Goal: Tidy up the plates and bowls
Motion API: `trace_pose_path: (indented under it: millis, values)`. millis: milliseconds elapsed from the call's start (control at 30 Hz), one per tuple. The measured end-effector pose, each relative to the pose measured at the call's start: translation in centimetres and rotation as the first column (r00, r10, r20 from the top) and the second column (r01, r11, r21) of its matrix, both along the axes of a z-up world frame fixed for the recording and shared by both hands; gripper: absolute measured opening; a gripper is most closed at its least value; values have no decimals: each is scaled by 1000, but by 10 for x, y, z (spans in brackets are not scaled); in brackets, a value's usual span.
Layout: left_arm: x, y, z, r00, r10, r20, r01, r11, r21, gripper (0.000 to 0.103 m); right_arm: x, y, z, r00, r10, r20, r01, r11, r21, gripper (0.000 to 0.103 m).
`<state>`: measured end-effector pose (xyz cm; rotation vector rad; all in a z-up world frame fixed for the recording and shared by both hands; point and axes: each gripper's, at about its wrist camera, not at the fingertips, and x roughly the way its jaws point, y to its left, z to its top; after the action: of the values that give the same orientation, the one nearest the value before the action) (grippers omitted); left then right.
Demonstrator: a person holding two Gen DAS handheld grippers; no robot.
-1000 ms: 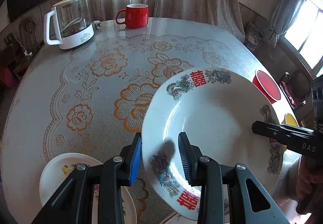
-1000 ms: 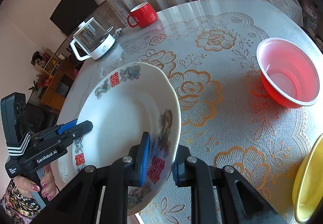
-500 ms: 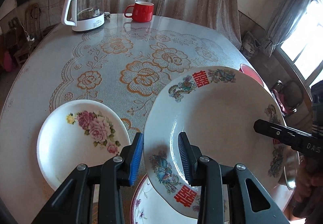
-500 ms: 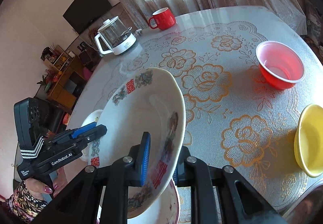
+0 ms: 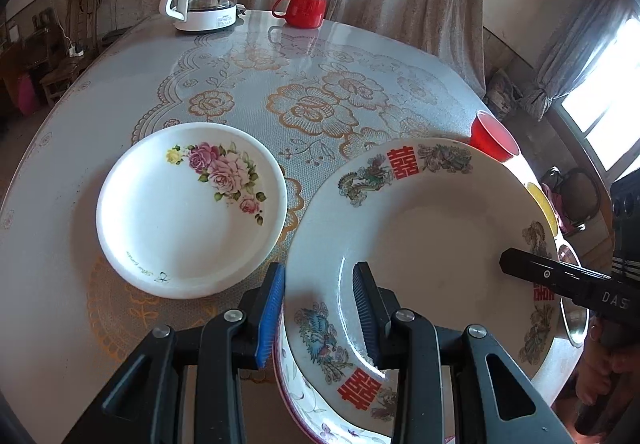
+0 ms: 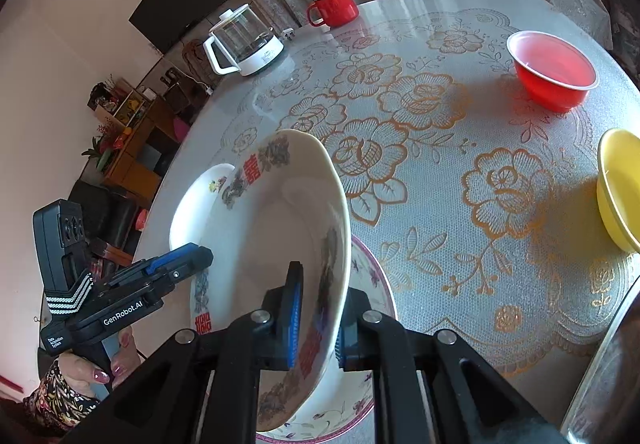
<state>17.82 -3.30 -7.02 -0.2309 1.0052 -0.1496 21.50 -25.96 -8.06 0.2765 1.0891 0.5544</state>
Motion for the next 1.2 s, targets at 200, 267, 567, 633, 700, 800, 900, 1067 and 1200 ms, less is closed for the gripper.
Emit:
trace_pose_path:
  millis: [200,267,567,633,700,800,900,1067,1200]
  values:
    - [-19,5,-14,999,1,-37,-1,1000,21,35,-14,9,-12,999,27,-35,-27,1000,-4,12]
    - [-22,4,-14,999,3,-35,-1,999,39,35,-16,10,-19,998,30,-54,-30,1000,0,12]
    - [-41,-67,19,960,-251,122,229,958,174,20,-19,21,-47,991,53,-122,-51,998,20,13]
    - [-45,-74,19,952,-281,120,254,946,203,22,-19,16,-52,990,26,-138,-21,999,37,13]
    - [-45,-72,17,956,-269,114,242,948,207,22,-17,7,-57,988,-5,-157,12,999,39,13]
    - [-39,-54,16,976,-195,100,177,971,163,23,-19,-8,-65,980,-37,-196,55,995,89,13]
    - [-36,-30,14,991,-97,88,86,988,126,27,-24,-13,-67,979,-41,-198,62,993,101,13]
    - [-35,0,11,995,29,91,-40,991,129,61,-32,-16,-62,984,-36,-174,47,997,61,14]
    - [-31,12,-1,997,63,54,-69,988,135,65,-33,-20,-55,986,-38,-162,45,998,40,15]
